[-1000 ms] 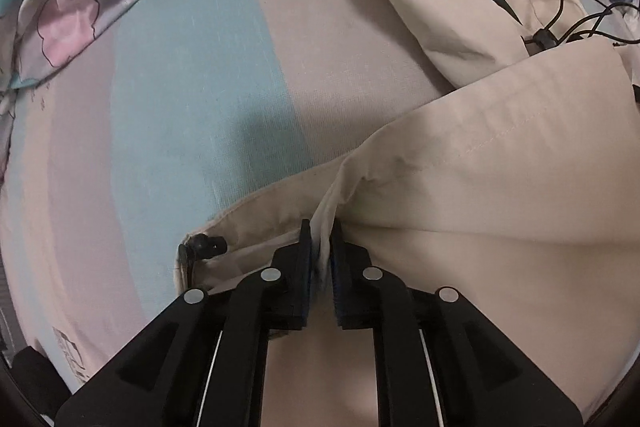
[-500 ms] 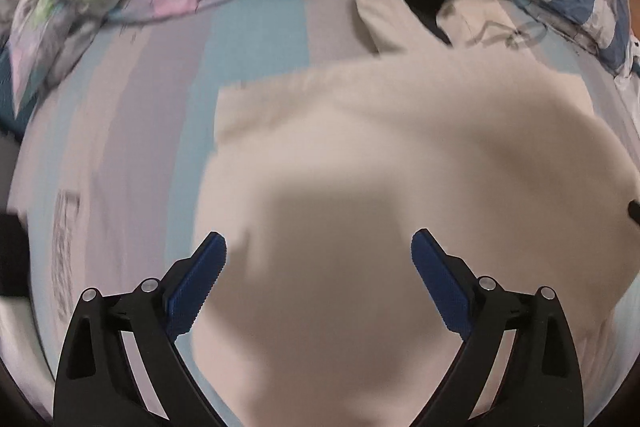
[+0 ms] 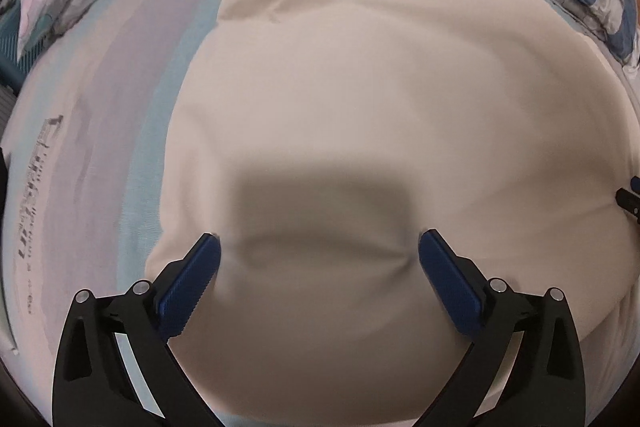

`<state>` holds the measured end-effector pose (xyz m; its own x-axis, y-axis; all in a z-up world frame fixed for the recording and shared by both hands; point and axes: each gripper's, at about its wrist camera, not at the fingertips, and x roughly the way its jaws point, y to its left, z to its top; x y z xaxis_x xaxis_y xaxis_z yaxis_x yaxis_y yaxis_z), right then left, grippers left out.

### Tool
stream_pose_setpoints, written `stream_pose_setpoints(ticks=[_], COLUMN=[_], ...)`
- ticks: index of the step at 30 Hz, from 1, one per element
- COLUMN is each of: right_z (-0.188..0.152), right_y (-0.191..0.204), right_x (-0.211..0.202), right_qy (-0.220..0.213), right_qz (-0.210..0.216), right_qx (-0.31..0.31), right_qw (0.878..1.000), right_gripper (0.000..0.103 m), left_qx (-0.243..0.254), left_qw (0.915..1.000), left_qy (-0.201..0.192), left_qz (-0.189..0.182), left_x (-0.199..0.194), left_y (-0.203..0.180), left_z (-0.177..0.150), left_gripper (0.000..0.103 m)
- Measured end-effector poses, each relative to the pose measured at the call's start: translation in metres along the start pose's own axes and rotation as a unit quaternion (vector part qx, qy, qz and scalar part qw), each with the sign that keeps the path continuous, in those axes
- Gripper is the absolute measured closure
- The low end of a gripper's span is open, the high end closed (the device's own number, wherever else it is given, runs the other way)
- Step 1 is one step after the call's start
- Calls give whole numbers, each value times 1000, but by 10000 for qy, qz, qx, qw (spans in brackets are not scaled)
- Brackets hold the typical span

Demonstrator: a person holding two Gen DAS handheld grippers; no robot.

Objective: Fold large clothes
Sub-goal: 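Press and smooth the folded jacket with both open tools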

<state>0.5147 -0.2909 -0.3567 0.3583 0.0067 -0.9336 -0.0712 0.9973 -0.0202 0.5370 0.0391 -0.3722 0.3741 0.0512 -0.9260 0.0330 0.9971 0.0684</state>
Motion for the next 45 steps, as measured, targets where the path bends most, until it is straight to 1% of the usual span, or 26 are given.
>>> stream_pose_setpoints(ticks=[2,4,5,7,10,13,18,21,22,23,26,35,40,42,44,45], right_z=[1,2,0,-2,-11,-19,-24,-22,-21,-20,-22,-23,-25,-28,-29,-29], right_y=[2,2,1,-5,-18,-31,-34,-37,-40,-42,-52,-55,-53,-53,-59,-63], right_x=[-1,-10,-18,-30,-42,-45,-38,-38,-41,-42,-36,-18,-12,-9,-4,-2], right_qy=[-1,-29,-93,-164,-134,-91,-52,-124,-222,-259,-139,63,61,77,96,134], right_qz=[-42,-98,-219,-314,-471,-516,-607,-800,-1004,-1058,-890,-792,-795,-783,-780,-699], right_qx=[-35,-20,-14,48,165,258,162,204,246,273,406,459,410,425,538,642], right_qw=[10000,9999,9997,9994,9987,9983,9980,9965,9944,9937,9951,9958,9960,9960,9955,9954], right_gripper=[39,39,38,38,38,38,36,36,36,36,34,31,31,27,18,17], left_qx=[15,41,46,14,24,-63,-83,-93,-103,-103,-111,-137,-148,-168,-169,-170], left_qw=[10000,10000,10000,10000,9999,9999,9999,9998,9998,9997,9997,9996,9996,9996,9996,9996], left_qy=[31,7,-26,-50,-52,9,69,107,127,135,163,192,172,148,131,127], left_qz=[1,59,76,66,105,107,130,139,143,147,166,166,166,152,156,159], left_x=[0,-9,-16,-28,-37,-34,-20,-13,-11,-10,-8,0,2,3,4,4], left_y=[0,-1,-1,-1,1,6,6,6,6,6,6,8,2,2,2,2], left_z=[2,4,4,2,-8,-18,-23,-24,-25,-25,-24,-25,-27,-29,-30,-30], left_gripper=[5,6,7,7,7,5,5,5,5,5,5,4,4,4,4,4])
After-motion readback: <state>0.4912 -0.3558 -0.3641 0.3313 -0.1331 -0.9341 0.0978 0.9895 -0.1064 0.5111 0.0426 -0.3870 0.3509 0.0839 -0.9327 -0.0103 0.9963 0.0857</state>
